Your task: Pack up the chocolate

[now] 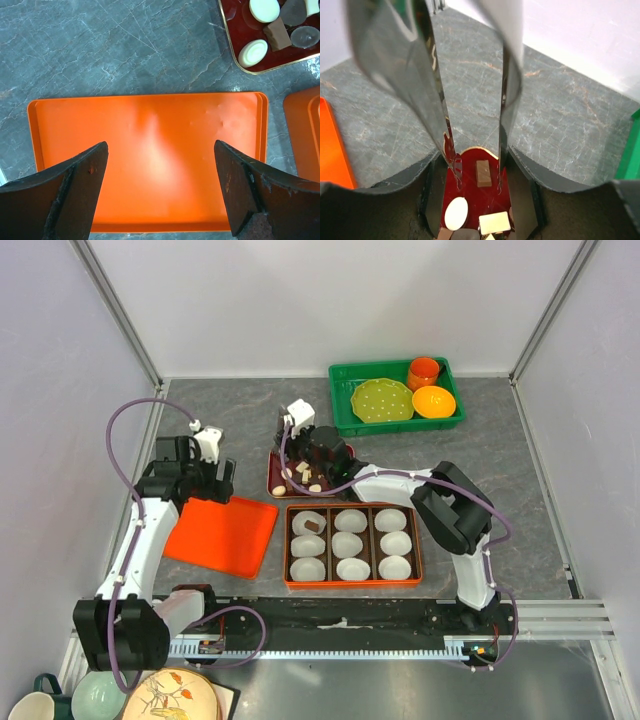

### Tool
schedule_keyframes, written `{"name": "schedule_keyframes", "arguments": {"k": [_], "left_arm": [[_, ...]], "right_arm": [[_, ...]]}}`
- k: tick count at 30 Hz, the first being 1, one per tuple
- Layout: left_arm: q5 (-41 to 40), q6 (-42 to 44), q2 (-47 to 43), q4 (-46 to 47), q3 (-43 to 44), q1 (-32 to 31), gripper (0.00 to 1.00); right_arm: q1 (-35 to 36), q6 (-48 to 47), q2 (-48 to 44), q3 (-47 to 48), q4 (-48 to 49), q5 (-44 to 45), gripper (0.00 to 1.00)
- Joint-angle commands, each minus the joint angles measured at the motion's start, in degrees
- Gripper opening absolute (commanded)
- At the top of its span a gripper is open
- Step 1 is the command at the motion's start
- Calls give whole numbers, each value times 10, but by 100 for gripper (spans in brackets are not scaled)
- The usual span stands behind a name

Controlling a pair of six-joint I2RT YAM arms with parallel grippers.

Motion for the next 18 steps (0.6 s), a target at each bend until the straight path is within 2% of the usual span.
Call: {"name": "schedule_keyframes", "arguments": {"k": [1,11,18], "left_arm": [[1,3,-25,-3,-3,-1,94],[-1,3,-30,-5,-8,-1,94],[2,2,-32,-2,-18,0,93]], "right_arm": [[1,-5,24,32,27,-8,56],[1,6,40,44,25,-12,54],[1,9,48,45,24,-16,50]]}}
